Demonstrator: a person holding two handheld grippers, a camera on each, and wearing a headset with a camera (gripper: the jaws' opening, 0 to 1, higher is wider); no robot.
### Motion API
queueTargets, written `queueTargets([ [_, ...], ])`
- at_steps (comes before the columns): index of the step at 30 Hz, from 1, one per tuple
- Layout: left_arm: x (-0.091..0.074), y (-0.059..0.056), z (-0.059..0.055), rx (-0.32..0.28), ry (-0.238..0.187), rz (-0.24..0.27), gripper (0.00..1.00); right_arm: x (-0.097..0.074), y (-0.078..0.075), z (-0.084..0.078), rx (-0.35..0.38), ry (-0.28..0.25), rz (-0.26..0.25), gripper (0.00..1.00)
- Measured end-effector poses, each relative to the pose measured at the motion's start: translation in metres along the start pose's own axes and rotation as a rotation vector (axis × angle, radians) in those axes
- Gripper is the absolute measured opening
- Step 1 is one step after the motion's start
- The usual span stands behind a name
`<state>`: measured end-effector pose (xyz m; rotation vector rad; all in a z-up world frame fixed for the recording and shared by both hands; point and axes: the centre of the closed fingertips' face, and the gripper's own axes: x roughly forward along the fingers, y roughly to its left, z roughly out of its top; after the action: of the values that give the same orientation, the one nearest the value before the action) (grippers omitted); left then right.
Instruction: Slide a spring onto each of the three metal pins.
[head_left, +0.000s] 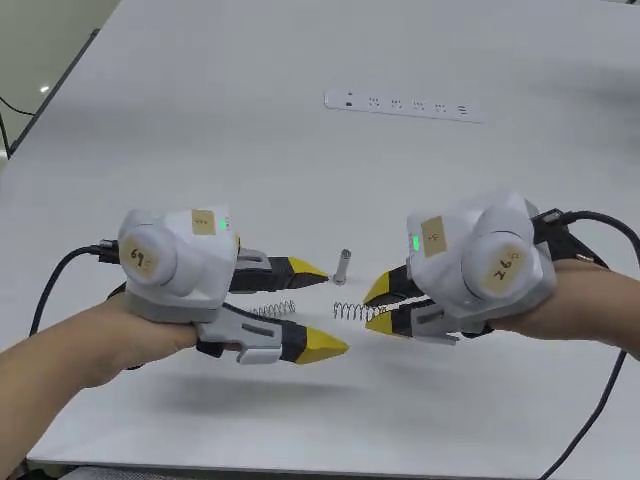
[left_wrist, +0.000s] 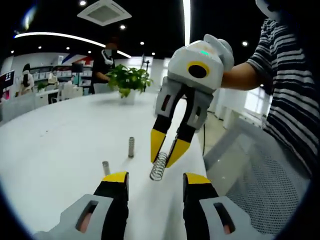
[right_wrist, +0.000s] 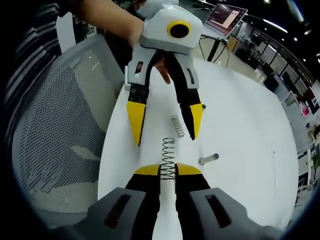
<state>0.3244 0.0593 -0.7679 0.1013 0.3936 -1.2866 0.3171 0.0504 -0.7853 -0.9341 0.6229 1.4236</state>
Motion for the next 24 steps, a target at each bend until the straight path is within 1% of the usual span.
queueTargets([
  [5, 0.007, 0.002, 0.004, 0.002, -0.009, -0.01, 0.29, -0.001, -0.003, 0.0, -0.003, -0.001, -0.001, 0.07],
  [11, 0.01, 0.003, 0.004, 0.004, -0.012, -0.017, 0.19, -0.003, -0.007, 0.002, 0.0, -0.008, -0.006, 0.07],
  [19, 0.012, 0.004, 0.005, 0.005, -0.024, -0.03, 0.06, -0.003, -0.006, 0.003, -0.001, -0.013, -0.001, 0.07],
  [24, 0.013, 0.004, 0.004, 0.003, -0.023, -0.037, 0.05, -0.004, -0.006, 0.002, 0.003, -0.015, 0.004, 0.07],
])
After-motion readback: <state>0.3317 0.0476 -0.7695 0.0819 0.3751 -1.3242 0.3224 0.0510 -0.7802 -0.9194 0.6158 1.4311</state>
